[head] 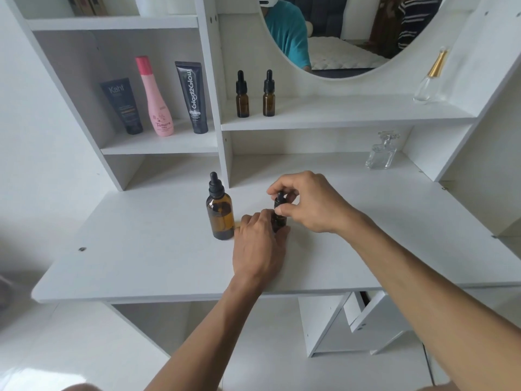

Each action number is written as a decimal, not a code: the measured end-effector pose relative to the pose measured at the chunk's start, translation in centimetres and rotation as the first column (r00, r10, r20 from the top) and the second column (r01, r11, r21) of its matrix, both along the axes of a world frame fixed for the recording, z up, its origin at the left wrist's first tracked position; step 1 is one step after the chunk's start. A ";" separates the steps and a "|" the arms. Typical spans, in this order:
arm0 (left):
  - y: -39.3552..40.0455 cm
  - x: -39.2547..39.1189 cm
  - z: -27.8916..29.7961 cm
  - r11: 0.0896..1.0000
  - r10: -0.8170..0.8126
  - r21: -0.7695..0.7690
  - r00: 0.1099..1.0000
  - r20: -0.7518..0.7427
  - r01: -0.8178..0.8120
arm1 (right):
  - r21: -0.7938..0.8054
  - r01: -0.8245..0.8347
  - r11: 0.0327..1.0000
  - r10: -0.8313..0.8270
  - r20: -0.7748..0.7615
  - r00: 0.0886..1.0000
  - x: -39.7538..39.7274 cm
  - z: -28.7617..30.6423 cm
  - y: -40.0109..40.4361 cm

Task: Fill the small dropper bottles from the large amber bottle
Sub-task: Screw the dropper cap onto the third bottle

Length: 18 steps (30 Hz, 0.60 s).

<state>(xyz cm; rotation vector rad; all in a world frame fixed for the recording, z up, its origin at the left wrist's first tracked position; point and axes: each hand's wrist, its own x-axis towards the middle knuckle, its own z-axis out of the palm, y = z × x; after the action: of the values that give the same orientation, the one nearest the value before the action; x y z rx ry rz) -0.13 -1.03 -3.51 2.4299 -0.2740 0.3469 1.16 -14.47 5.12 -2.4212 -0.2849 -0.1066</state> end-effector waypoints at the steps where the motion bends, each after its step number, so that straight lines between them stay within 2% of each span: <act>1: 0.0 0.0 0.0 1.000 0.000 -0.002 1.000 0.000 0.000 | -0.001 0.001 1.000 -0.001 -0.004 1.000 0.0 -0.1 0.0; 18: 0.0 0.1 0.0 1.000 0.014 -0.011 1.000 -0.020 -0.014 | 0.016 -0.012 1.000 0.012 0.015 1.000 0.1 -0.6 -0.6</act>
<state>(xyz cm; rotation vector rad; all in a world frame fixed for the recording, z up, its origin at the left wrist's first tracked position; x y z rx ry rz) 0.00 -1.00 -3.55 2.4239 -0.2462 0.3296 1.23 -15.06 4.49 -2.4037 -0.3045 -0.1205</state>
